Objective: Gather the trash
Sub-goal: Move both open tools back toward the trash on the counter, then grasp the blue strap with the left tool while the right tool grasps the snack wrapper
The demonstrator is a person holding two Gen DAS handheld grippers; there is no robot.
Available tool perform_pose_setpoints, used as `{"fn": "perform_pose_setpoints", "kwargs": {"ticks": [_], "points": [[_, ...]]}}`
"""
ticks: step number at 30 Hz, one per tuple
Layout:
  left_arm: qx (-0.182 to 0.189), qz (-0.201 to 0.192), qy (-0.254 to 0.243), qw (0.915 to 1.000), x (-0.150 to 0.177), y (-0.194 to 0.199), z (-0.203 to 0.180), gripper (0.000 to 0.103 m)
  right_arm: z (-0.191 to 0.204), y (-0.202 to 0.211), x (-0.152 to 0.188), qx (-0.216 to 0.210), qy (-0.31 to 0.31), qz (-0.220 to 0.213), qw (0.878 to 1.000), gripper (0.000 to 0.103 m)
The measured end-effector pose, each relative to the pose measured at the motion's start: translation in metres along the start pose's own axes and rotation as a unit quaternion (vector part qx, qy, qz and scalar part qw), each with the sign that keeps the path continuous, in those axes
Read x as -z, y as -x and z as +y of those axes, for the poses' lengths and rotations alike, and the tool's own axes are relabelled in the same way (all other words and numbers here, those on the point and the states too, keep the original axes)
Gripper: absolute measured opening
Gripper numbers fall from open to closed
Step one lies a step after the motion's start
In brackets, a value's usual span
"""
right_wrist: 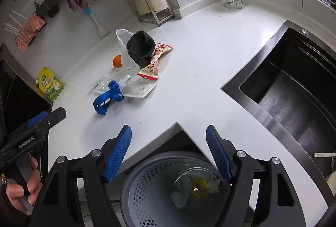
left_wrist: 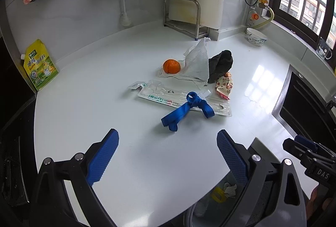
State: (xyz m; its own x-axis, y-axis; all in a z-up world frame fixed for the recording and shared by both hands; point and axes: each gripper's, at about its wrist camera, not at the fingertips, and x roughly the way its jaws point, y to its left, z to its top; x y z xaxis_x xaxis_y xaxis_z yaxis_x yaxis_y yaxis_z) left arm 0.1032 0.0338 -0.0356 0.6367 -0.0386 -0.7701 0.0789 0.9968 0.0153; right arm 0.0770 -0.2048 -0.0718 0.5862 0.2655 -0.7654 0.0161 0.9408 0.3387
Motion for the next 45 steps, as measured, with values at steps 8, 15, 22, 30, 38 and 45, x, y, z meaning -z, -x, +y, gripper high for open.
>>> {"fn": "perform_pose_setpoints", "kwargs": {"ticks": [8, 15, 22, 30, 38, 45], "points": [[0.031, 0.02, -0.011, 0.9992, -0.019, -0.048, 0.006, 0.093, 0.004, -0.043, -0.042, 0.013, -0.02, -0.005, 1.0, 0.07], [0.052, 0.013, -0.03, 0.9981, -0.038, -0.082, 0.01, 0.093, 0.008, -0.083, -0.076, 0.013, -0.039, -0.01, 0.999, 0.07], [0.067, 0.017, -0.041, 0.9968, -0.048, -0.104, 0.016, 0.093, 0.019, -0.126, -0.094, 0.018, -0.032, 0.005, 0.999, 0.07], [0.092, 0.03, -0.045, 0.9943, -0.049, -0.115, 0.017, 0.093, 0.03, -0.155, -0.104, 0.049, -0.014, 0.01, 0.999, 0.07], [0.099, 0.038, -0.049, 0.9932, -0.045, -0.121, 0.015, 0.093, 0.035, -0.17, -0.109, 0.089, 0.01, 0.015, 0.996, 0.07], [0.106, 0.044, -0.046, 0.9923, -0.044, -0.124, 0.014, 0.093, 0.036, -0.169, -0.108, 0.069, 0.016, 0.012, 0.997, 0.026]]}}
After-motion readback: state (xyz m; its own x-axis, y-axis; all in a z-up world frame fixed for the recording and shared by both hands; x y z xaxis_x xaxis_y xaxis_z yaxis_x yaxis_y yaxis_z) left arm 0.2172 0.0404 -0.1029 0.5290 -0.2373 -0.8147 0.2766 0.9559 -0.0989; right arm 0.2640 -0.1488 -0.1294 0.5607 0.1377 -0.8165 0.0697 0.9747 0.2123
